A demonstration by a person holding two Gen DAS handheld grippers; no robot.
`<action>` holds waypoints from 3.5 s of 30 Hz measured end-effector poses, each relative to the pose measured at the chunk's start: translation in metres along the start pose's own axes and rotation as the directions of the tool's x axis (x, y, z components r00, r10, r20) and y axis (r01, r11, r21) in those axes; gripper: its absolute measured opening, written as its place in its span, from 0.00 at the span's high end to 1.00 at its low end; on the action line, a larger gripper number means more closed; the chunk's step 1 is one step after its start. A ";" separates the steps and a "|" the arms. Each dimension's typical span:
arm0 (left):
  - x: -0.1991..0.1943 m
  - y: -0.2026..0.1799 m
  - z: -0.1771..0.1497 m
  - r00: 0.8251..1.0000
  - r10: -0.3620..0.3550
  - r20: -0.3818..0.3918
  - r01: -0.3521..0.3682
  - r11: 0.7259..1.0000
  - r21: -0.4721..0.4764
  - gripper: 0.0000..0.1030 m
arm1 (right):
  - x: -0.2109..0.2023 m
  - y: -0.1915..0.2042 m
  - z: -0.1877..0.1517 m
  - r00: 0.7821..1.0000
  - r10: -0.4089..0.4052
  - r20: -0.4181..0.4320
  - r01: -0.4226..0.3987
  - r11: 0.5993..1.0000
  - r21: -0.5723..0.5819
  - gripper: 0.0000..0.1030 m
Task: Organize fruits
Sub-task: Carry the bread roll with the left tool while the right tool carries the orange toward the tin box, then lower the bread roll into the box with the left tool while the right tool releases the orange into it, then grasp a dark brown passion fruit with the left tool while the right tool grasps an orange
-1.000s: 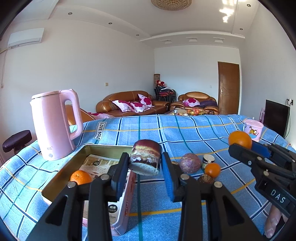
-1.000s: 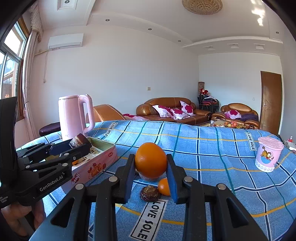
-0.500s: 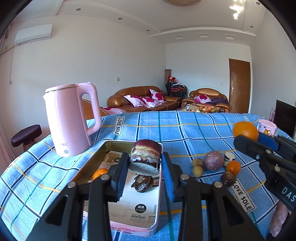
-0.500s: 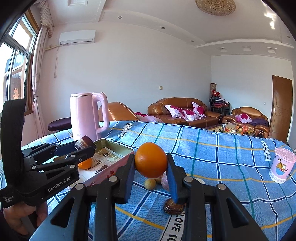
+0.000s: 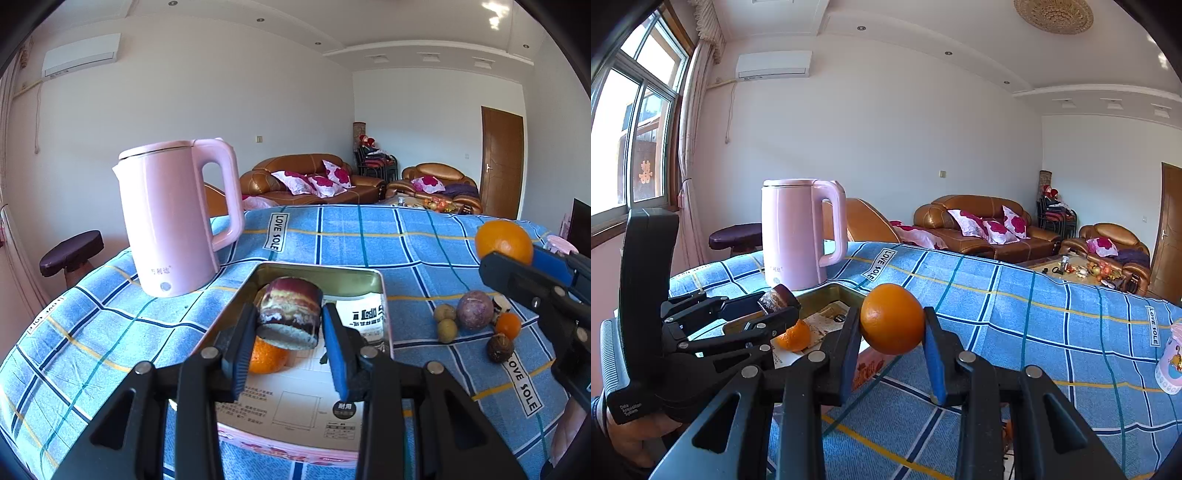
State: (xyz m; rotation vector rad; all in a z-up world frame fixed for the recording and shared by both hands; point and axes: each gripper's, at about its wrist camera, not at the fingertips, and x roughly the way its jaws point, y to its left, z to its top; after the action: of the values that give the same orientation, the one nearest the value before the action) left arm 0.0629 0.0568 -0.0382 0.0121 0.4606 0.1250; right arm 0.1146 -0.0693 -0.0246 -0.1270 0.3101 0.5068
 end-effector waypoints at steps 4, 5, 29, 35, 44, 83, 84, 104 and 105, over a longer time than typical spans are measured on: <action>0.006 0.009 -0.001 1.000 0.020 -0.024 -0.020 1.000 -0.009 0.64 | 0.008 0.008 0.001 1.000 0.019 -0.009 -0.019 1.000 -0.009 0.67; 0.007 0.011 -0.002 0.999 0.026 -0.029 -0.026 1.000 -0.008 0.64 | 0.010 0.009 0.002 1.000 0.024 -0.011 -0.024 1.000 -0.010 0.67; 0.027 0.027 -0.010 0.988 0.041 -0.150 -0.036 0.999 0.033 0.64 | 0.058 0.037 -0.011 0.984 0.124 -0.128 -0.127 0.992 -0.014 0.67; 0.030 0.027 -0.011 0.985 0.033 -0.170 -0.027 0.999 0.036 0.63 | 0.066 0.040 -0.013 0.978 0.140 -0.157 -0.143 0.990 -0.013 0.67; 0.037 0.027 -0.013 0.979 0.013 -0.205 -0.006 0.999 0.032 0.63 | 0.077 0.048 -0.016 0.961 0.169 -0.220 -0.179 0.983 -0.028 0.66; 0.008 0.032 -0.002 0.991 -0.035 -0.130 0.026 0.997 -0.067 0.06 | 0.054 0.024 -0.016 0.982 0.082 -0.172 -0.080 0.997 0.016 0.34; 0.006 0.029 0.000 0.991 -0.040 -0.125 0.032 0.997 -0.065 0.06 | 0.047 0.018 -0.017 0.984 0.072 -0.162 -0.071 0.997 0.017 0.34; 0.020 -0.089 0.011 0.988 -0.093 -0.120 0.108 0.987 0.122 0.03 | 0.015 -0.130 -0.058 0.914 -0.181 -0.364 0.279 0.930 0.238 0.32; 0.023 -0.091 0.010 0.988 -0.095 -0.125 0.110 0.986 0.125 0.03 | 0.018 -0.130 -0.058 0.911 -0.175 -0.372 0.277 0.930 0.241 0.32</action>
State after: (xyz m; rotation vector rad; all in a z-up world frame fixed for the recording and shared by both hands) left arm 0.0984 -0.0306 -0.0425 0.1111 0.5864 -0.0065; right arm 0.1789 -0.1855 -0.0794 0.0350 0.7026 0.1973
